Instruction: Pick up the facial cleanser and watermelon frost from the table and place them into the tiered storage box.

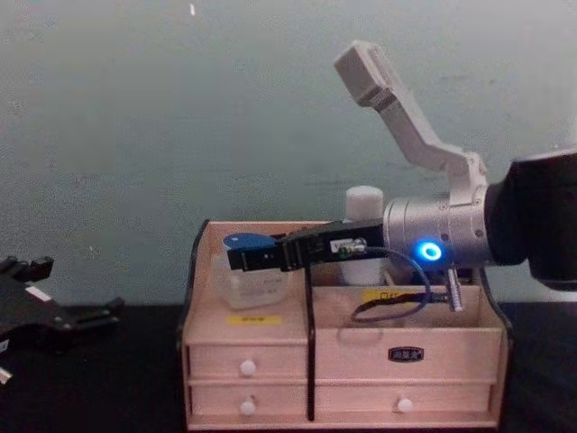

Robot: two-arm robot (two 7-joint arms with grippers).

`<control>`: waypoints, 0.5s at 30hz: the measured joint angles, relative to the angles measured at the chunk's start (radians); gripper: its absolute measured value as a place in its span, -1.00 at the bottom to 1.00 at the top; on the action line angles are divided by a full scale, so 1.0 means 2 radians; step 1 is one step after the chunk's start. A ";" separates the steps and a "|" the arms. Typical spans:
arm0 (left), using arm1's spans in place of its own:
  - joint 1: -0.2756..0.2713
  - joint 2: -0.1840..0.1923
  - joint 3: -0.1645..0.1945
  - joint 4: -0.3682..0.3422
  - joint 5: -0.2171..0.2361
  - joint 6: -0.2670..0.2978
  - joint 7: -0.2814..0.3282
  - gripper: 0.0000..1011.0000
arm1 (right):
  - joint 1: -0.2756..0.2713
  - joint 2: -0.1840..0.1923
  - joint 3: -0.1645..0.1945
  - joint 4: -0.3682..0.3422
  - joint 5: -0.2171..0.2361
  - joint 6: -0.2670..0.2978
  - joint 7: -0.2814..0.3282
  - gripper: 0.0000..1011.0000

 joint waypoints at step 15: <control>0.000 0.000 0.000 0.000 0.000 0.000 0.000 0.98 | 0.001 -0.003 0.001 0.005 -0.007 0.000 -0.001 0.40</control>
